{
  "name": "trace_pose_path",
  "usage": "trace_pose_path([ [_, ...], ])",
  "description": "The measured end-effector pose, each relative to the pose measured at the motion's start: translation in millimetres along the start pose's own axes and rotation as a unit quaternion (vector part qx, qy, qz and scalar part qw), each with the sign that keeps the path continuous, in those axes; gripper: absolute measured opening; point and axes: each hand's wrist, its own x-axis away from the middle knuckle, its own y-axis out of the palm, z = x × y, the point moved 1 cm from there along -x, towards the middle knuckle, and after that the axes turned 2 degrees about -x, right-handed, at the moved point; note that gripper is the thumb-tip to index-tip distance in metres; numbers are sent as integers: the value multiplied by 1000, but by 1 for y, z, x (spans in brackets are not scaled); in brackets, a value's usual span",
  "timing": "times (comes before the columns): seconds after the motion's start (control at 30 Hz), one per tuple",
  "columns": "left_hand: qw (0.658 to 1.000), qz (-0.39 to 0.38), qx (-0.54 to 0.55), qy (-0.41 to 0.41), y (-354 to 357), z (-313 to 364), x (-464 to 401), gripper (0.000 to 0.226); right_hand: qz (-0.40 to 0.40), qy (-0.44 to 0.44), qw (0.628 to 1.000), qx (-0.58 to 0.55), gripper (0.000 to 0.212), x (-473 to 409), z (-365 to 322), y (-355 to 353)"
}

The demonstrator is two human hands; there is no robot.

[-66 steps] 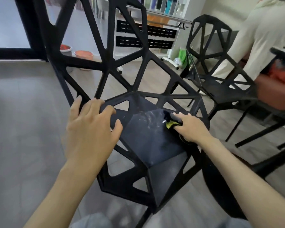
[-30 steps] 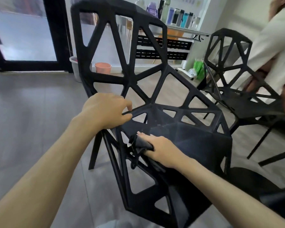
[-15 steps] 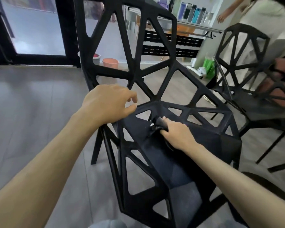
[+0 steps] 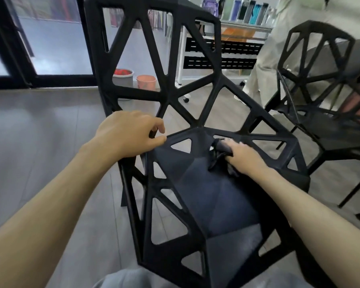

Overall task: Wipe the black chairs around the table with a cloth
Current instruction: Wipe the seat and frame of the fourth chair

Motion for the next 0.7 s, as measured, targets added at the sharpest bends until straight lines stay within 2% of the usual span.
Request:
trace_pose_path([
  [0.13, 998, 53, 36, -21, 2, 0, 2, 32, 31, 16, 999, 14, 62, 8, -22, 7],
  [0.23, 993, 82, 78, -32, -1, 1, 2, 28, -16, -73, 997, -25, 63, 31, -80, 19],
  [0.33, 992, 86, 84, -39, -2, 1, 3, 30, -40, -185, 976, -106, 67, 53, -142, 35],
  [0.47, 995, 61, 63, -42, 0, 1, 3, 32, -81, -242, 957, -136, 74, 43, -139, 39],
  [0.57, 996, 55, 59, -48, -2, 1, 5, 32, -71, -185, 977, -80, 75, 13, -101, 30],
  [0.7, 996, 56, 42, -53, 0, 2, 5, 32, 4, -95, 994, -45, 69, -33, -58, 22],
])
